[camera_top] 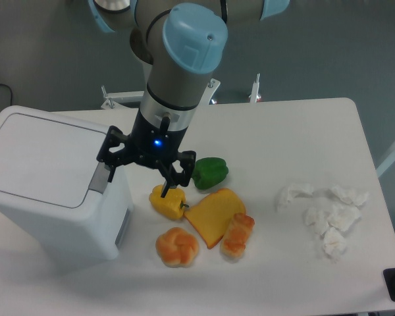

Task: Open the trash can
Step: 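Lower the gripper onto the lid edge of the white trash can, then press the gripper on the lid edge to flip the lid open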

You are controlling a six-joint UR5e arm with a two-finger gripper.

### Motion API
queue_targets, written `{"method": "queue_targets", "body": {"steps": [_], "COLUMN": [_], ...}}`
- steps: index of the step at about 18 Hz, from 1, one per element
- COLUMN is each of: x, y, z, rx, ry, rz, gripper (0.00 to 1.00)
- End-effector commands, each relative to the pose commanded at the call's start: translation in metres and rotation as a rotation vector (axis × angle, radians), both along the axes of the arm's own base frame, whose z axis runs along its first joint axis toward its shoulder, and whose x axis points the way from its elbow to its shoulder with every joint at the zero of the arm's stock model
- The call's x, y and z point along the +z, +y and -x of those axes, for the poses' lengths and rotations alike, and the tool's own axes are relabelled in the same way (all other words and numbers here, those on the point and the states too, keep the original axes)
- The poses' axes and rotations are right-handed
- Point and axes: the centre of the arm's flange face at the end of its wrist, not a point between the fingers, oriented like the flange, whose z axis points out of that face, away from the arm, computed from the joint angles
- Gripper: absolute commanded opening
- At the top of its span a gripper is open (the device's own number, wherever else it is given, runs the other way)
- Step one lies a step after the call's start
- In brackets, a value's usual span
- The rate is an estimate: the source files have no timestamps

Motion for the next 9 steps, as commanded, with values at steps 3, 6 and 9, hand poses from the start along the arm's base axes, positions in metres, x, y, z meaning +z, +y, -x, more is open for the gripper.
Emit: {"method": "queue_targets", "body": {"steps": [3,6,9], "x": [-0.0001,-0.0040,-0.0059], "y": [-0.0019,-0.0024,-0.0025], "z": [-0.0018,-0.0022,-0.0038], "rx": [0.000,0.000,-0.002], "ry": [-0.001,-0.005,-0.009], "rz": [0.001,0.008,0.009], "gripper": [1.00,1.00,1.00]}}
